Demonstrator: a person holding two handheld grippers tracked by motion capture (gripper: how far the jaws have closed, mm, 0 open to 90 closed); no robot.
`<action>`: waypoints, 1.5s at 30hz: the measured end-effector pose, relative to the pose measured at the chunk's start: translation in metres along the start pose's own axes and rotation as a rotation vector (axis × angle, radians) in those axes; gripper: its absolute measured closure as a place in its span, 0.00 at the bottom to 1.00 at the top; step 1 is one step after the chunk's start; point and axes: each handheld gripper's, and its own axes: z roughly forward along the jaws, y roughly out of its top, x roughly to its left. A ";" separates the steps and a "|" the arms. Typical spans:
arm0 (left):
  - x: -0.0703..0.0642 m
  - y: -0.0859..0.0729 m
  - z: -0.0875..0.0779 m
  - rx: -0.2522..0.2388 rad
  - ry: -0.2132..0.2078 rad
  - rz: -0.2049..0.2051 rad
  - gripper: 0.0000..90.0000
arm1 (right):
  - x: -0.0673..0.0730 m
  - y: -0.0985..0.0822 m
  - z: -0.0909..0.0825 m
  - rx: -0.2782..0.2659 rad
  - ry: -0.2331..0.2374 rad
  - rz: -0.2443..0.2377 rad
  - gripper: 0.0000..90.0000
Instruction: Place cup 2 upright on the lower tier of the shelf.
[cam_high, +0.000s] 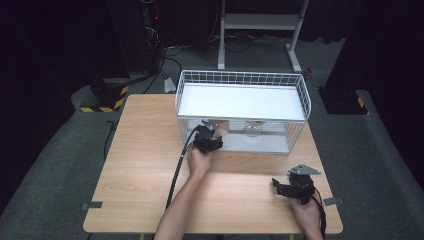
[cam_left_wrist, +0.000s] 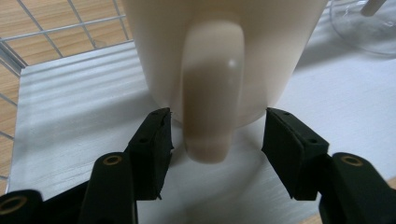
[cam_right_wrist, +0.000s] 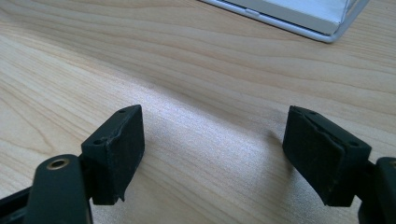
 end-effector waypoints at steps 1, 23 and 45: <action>0.001 0.001 0.001 0.005 0.009 0.012 0.48 | 0.000 0.000 0.000 0.000 0.000 0.000 0.23; 0.000 0.007 -0.006 0.013 -0.024 -0.022 0.30 | 0.000 0.000 0.000 -0.002 0.001 -0.003 0.23; 0.002 0.002 -0.043 -0.039 -0.079 0.008 0.21 | 0.000 0.000 0.000 0.000 0.000 0.000 0.23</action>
